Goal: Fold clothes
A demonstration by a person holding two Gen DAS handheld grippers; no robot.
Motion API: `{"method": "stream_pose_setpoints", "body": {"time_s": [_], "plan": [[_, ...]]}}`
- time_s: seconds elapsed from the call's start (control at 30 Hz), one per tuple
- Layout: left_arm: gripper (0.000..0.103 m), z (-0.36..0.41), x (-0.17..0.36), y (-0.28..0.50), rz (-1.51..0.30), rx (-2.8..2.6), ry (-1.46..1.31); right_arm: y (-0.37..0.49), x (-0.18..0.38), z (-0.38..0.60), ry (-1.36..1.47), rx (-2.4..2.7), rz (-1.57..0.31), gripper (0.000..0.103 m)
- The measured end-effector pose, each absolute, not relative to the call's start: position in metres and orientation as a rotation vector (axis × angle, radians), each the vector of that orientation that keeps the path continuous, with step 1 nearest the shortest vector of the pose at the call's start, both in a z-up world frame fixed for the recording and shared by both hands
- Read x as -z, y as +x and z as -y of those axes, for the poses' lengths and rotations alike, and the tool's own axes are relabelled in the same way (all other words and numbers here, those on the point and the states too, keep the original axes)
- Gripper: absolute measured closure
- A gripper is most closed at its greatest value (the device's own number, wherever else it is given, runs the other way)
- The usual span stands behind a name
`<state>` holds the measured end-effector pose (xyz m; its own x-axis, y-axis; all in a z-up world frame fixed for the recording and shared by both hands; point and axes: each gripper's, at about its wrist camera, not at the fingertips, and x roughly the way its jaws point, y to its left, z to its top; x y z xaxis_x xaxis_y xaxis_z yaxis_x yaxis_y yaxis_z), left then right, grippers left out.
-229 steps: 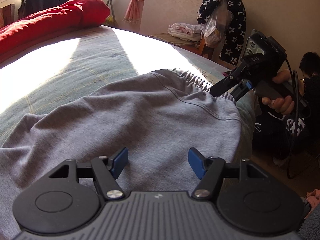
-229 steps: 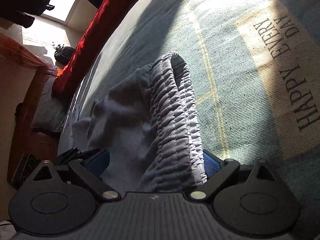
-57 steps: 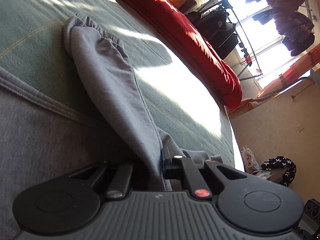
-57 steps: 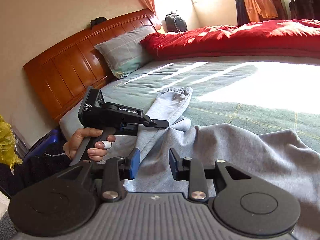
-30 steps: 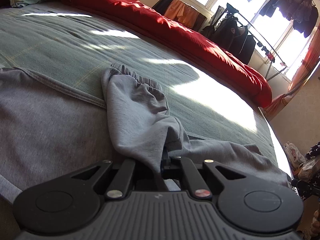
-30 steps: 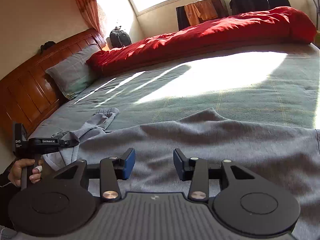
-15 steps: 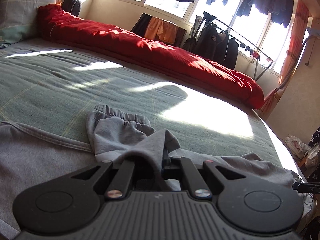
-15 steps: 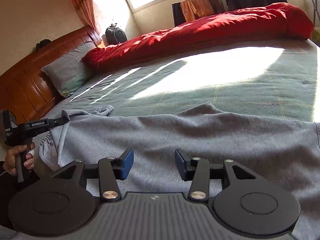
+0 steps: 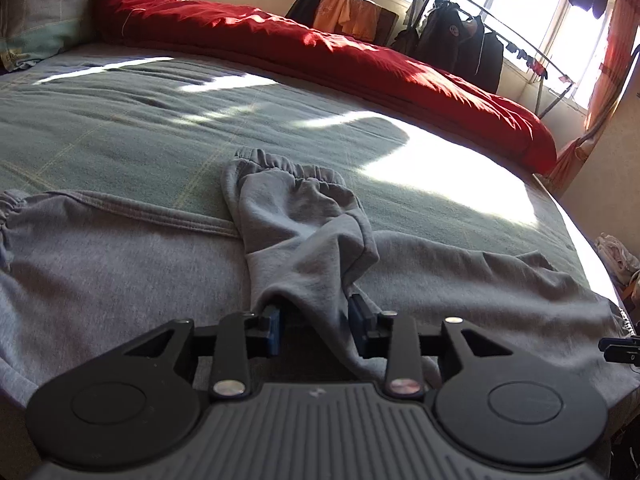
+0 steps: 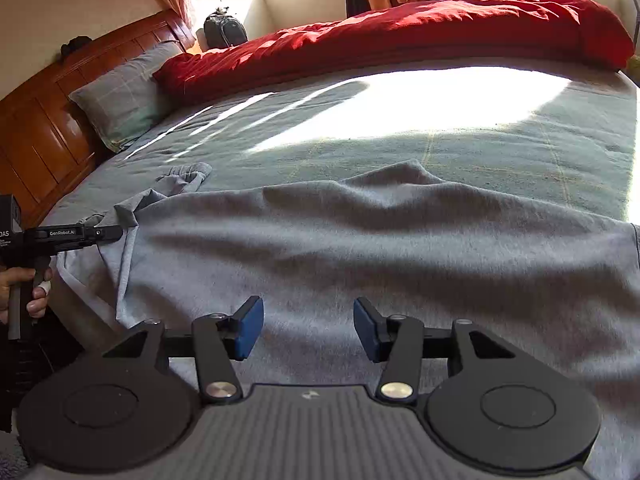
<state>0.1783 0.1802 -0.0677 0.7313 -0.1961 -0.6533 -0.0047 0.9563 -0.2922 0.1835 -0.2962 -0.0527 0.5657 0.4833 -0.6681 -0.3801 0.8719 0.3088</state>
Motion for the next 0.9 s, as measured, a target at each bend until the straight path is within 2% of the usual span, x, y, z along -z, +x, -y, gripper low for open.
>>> {"method": "stream_pose_setpoints", "body": {"time_s": [0.13, 0.27, 0.37, 0.5, 0.63, 0.73, 0.83, 0.9], "plan": [[0.059, -0.167, 0.047, 0.159, -0.723, 0.123, -0.212, 0.182, 0.054, 0.294, 0.058, -0.444, -0.824, 0.045], [0.043, -0.126, 0.026, 0.158, -0.676, 0.287, -0.156, 0.182, 0.057, 0.293, -0.020, -0.371, -0.814, 0.038], [0.036, -0.084, 0.028, 0.168, -0.675, 0.429, -0.089, 0.181, 0.061, 0.292, -0.044, -0.332, -0.822, 0.034], [0.035, -0.045, 0.054, 0.190, -0.765, 0.540, -0.043, 0.179, 0.069, 0.294, -0.034, -0.311, -0.840, 0.031], [0.036, -0.050, 0.078, 0.198, -0.931, 0.433, -0.077, 0.176, 0.077, 0.301, 0.006, -0.299, -0.861, 0.029], [0.034, -0.070, 0.076, 0.179, -0.988, 0.384, -0.093, 0.173, 0.080, 0.306, 0.020, -0.309, -0.862, 0.024], [0.033, -0.084, 0.069, 0.158, -1.052, 0.320, -0.076, 0.174, 0.082, 0.310, 0.035, -0.319, -0.858, 0.023], [0.033, -0.086, 0.060, 0.152, -1.029, 0.298, -0.061, 0.175, 0.083, 0.312, 0.044, -0.326, -0.854, 0.021]]}}
